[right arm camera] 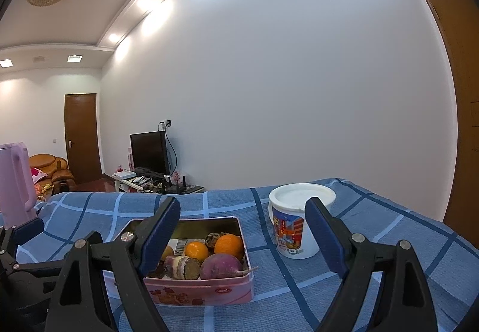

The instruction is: Organize fruits

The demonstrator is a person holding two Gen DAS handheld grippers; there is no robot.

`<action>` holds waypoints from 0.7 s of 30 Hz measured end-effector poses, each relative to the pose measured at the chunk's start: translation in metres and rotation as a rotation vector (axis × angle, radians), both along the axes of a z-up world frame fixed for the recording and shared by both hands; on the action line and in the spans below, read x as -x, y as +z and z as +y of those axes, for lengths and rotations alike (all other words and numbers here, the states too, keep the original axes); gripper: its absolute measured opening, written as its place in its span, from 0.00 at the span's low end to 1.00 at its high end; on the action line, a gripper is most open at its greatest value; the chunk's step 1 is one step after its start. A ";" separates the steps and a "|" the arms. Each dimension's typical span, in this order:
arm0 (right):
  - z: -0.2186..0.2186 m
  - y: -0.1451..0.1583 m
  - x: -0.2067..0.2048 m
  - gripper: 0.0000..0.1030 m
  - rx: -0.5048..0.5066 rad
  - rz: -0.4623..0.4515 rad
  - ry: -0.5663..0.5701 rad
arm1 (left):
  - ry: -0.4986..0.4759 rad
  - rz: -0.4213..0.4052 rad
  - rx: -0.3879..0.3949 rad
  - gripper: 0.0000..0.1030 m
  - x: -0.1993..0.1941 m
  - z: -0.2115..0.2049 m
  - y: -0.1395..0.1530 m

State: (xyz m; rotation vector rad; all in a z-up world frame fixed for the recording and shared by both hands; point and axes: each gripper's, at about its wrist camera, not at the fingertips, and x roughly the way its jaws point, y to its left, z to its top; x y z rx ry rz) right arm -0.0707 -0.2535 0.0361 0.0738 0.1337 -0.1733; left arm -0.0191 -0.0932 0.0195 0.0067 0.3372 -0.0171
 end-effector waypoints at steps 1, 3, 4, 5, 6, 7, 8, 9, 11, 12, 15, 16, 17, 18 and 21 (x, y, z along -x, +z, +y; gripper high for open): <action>0.000 0.000 0.000 0.84 0.002 0.000 -0.002 | -0.002 0.000 -0.002 1.00 0.001 -0.001 0.000; 0.001 0.000 0.001 0.84 0.007 0.001 -0.009 | 0.007 -0.003 -0.013 1.00 0.001 -0.003 0.000; 0.001 0.000 0.000 0.84 0.007 0.002 -0.009 | 0.024 -0.004 -0.022 1.00 0.001 -0.004 0.000; 0.001 0.000 0.000 0.84 0.007 0.001 -0.009 | 0.040 -0.002 -0.030 1.00 0.001 -0.004 0.000; 0.002 0.001 0.001 0.84 0.007 0.000 -0.008 | 0.054 0.001 -0.036 1.00 0.001 -0.005 0.000; 0.002 0.001 0.001 0.84 0.007 -0.001 -0.007 | 0.057 0.006 -0.037 1.00 0.000 -0.004 -0.001; 0.002 0.001 0.001 0.84 0.008 -0.002 -0.006 | 0.053 0.010 -0.035 1.00 -0.001 -0.004 -0.001; 0.002 0.001 0.001 0.84 0.008 -0.002 -0.006 | 0.045 0.014 -0.030 1.00 -0.001 -0.003 -0.001; 0.002 0.001 0.001 0.84 0.011 -0.005 0.001 | 0.023 0.023 -0.012 1.00 -0.001 -0.002 -0.002; 0.003 0.001 0.001 0.84 0.013 -0.004 0.002 | 0.013 0.024 -0.008 1.00 -0.001 -0.002 -0.002; 0.003 0.000 0.000 0.84 0.015 -0.002 0.004 | -0.004 0.018 -0.008 1.00 0.000 -0.004 -0.001; 0.003 0.000 -0.001 0.84 0.014 0.000 0.004 | -0.007 0.015 -0.009 1.00 0.001 -0.005 -0.001; 0.002 0.000 -0.001 0.84 0.012 0.002 0.004 | -0.007 0.014 -0.009 1.00 0.001 -0.005 -0.001; 0.002 0.000 -0.002 0.84 0.010 0.005 0.004 | -0.007 0.014 -0.010 1.00 0.001 -0.005 -0.001; 0.002 0.000 -0.002 0.84 0.007 0.008 0.003 | -0.005 0.017 -0.015 1.00 0.002 -0.006 -0.001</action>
